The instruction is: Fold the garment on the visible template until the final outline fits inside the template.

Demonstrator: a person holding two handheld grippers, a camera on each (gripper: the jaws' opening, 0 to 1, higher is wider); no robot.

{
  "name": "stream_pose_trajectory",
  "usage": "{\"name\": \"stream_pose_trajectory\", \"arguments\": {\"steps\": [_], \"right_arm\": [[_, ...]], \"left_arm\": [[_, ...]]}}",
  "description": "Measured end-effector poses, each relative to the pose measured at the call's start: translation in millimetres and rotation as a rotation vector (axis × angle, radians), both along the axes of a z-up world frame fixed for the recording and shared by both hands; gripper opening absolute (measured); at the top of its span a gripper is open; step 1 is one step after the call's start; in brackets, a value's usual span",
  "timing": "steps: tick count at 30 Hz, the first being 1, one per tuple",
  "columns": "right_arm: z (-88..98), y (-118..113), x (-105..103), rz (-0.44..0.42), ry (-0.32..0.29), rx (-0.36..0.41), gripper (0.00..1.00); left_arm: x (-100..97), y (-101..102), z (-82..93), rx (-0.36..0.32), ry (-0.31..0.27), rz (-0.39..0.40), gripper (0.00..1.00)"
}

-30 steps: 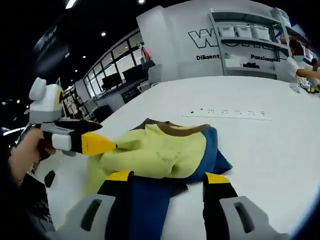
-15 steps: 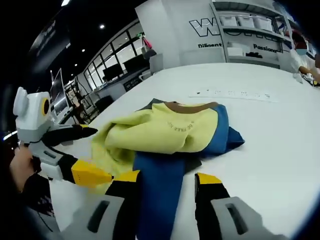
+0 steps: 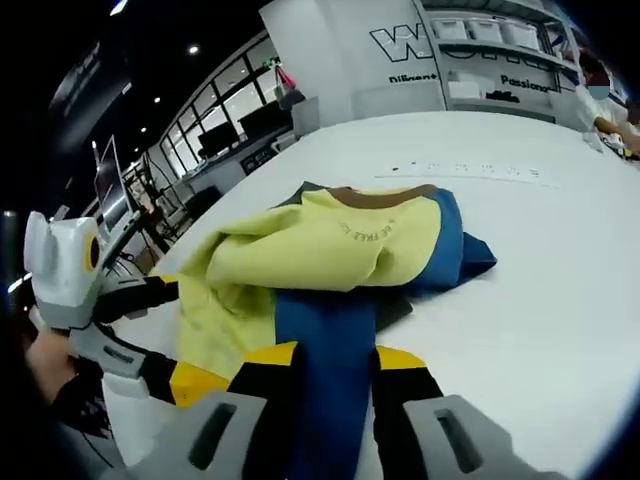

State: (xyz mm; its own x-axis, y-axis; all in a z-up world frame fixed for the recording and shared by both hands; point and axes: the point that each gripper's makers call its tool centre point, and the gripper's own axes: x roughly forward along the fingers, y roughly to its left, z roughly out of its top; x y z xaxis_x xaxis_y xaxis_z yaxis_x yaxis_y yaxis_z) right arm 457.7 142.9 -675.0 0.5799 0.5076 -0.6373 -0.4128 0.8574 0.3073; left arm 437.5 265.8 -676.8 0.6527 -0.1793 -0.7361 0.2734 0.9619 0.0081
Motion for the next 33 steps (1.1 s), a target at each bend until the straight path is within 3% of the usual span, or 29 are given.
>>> {"name": "stream_pose_trajectory", "arguments": {"steps": [2,5,8,11,15,20,33], "right_arm": [[0.6,0.0,-1.0,0.0,0.003,-0.002,0.18],[1.8,0.6,-1.4,0.0,0.003,0.001,0.09],[7.4,1.6,-3.2,0.011,-0.012,-0.011,0.01],[12.9,-0.2,-3.3,0.026,-0.017,-0.021,0.0],[17.1,-1.2,-4.3,0.055,-0.044,-0.043,0.0],[18.6,-7.2,-6.8,0.056,-0.054,-0.061,0.0],[25.7,-39.1,-6.2,0.033,-0.088,-0.135,0.0]], "left_arm": [[-4.7,-1.8,-6.5,0.002,0.033,-0.002,0.99],[-6.4,-1.5,-8.6,-0.007,0.034,0.015,0.99],[-6.6,1.1,-5.3,0.005,0.025,0.025,0.9],[-6.6,7.5,0.1,0.0,0.014,0.059,0.7],[-5.8,13.2,4.3,-0.002,0.014,0.072,0.35],[-9.3,12.0,9.0,-0.031,0.034,0.066,0.05],[-17.0,14.3,14.3,-0.022,0.055,0.016,0.04]]}}
